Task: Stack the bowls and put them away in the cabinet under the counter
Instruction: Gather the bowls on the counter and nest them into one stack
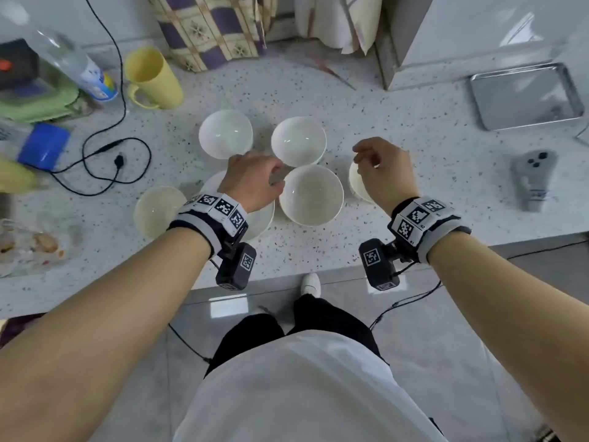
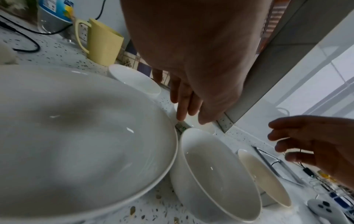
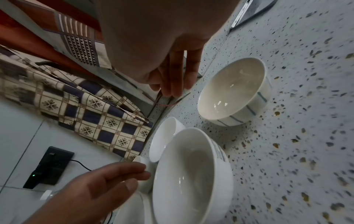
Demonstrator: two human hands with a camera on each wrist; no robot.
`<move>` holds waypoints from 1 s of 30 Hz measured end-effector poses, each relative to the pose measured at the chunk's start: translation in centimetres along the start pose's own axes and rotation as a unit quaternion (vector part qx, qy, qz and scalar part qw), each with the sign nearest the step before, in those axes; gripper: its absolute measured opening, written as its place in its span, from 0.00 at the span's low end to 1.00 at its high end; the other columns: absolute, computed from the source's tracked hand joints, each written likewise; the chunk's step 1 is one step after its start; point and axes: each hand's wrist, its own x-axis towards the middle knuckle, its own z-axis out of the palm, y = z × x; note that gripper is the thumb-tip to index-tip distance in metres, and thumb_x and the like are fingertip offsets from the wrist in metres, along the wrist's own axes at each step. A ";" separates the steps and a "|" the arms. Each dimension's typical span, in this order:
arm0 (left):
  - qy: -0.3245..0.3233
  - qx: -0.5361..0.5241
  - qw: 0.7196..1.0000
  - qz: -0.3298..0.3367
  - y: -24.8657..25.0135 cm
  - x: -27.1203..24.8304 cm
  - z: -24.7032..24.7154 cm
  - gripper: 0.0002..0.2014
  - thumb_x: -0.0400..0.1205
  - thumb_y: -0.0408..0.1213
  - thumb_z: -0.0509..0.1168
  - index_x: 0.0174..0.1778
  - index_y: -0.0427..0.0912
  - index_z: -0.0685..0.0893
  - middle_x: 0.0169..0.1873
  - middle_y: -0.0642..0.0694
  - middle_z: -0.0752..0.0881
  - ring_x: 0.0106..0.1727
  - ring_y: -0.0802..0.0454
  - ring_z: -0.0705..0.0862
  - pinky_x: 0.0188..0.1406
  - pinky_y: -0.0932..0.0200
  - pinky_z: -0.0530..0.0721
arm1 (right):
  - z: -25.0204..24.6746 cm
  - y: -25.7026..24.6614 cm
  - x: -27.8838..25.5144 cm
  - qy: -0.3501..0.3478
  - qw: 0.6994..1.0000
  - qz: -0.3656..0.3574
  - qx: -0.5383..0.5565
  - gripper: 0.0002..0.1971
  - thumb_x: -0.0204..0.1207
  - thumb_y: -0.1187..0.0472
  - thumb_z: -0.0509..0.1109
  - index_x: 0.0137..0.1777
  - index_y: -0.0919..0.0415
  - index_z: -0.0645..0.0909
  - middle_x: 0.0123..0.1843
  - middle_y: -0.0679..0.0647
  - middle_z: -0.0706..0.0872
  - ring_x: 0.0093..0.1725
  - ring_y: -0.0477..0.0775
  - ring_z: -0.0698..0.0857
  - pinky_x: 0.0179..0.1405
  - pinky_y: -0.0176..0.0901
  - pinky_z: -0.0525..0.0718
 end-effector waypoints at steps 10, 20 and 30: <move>-0.102 0.128 0.986 -0.002 0.8 3.6 3.1 0.13 0.82 0.47 0.62 0.56 0.45 0.85 0.46 0.44 0.87 0.56 0.42 0.83 0.68 0.43 0.66 | 2.0 -0.4 3.2 -0.035 0.992 0.031 -0.113 0.13 0.75 0.52 0.58 0.53 0.36 0.79 0.43 0.40 0.90 0.42 0.48 0.89 0.45 0.54 0.89; -0.120 0.085 0.989 -0.003 1.4 3.6 2.0 0.09 0.85 0.35 0.58 0.55 0.40 0.83 0.41 0.44 0.86 0.43 0.41 0.84 0.42 0.53 0.73 | 2.5 -1.9 6.5 -0.014 0.999 0.041 0.006 0.15 0.76 0.63 0.59 0.56 0.56 0.85 0.48 0.54 0.91 0.45 0.57 0.90 0.50 0.56 0.89; -0.027 -0.011 0.995 -0.094 -2.8 1.2 -4.6 0.10 0.88 0.40 0.55 0.52 0.40 0.79 0.44 0.41 0.85 0.45 0.36 0.83 0.41 0.51 0.75 | 5.1 -1.3 10.9 -0.061 0.992 0.095 -0.056 0.18 0.78 0.62 0.63 0.66 0.62 0.81 0.58 0.58 0.88 0.57 0.62 0.87 0.53 0.50 0.85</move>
